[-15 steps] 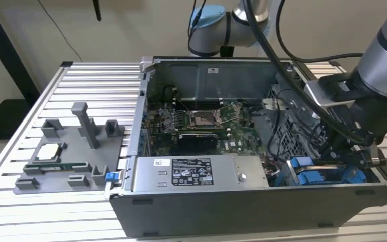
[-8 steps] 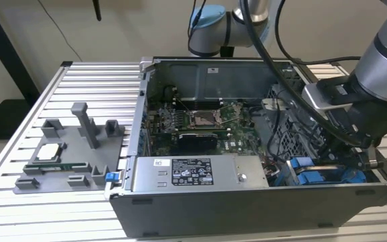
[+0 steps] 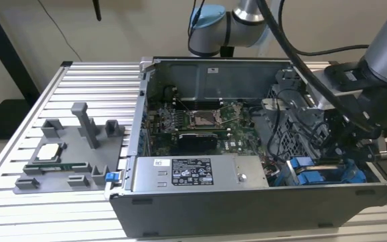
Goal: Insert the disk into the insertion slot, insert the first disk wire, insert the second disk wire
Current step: 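Insert the second disk wire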
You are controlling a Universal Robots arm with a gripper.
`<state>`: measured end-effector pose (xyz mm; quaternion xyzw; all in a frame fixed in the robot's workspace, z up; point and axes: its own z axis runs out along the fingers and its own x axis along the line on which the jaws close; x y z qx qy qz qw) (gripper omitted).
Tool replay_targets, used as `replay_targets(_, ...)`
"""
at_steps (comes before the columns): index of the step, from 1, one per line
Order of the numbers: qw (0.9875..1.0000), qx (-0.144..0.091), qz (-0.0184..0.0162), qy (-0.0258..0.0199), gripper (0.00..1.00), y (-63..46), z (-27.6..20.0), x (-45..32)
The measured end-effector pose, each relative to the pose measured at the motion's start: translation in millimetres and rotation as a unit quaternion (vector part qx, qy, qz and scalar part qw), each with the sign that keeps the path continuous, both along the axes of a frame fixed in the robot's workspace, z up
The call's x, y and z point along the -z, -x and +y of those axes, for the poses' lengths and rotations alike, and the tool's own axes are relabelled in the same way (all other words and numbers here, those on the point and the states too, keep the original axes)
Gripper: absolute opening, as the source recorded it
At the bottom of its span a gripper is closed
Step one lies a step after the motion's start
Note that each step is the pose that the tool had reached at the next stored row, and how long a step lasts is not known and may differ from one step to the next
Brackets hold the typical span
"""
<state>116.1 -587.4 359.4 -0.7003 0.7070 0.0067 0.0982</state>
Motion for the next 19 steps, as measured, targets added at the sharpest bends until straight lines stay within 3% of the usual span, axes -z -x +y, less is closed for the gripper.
replay_targets(4, 1.0000, 0.000, 0.0002, 0.0004, 1.00, 0.0, 0.0, -11.3)
replay_targets(6, 1.0000, 0.000, 0.0017, 0.0046, 1.00, 0.0, 0.1, -12.4)
replay_targets(9, 0.9997, 0.000, 0.0096, 0.0235, 1.00, 0.0, 0.4, -12.6)
replay_targets(11, 0.9994, 0.000, 0.0146, 0.0311, 1.00, -0.4, 0.5, -13.7)
replay_targets(14, 0.9993, 0.000, 0.0201, 0.0321, 1.00, -1.4, 0.6, -21.4)
replay_targets(19, 0.9992, -0.002, 0.0250, 0.0321, 1.00, -2.7, 0.6, -40.8)
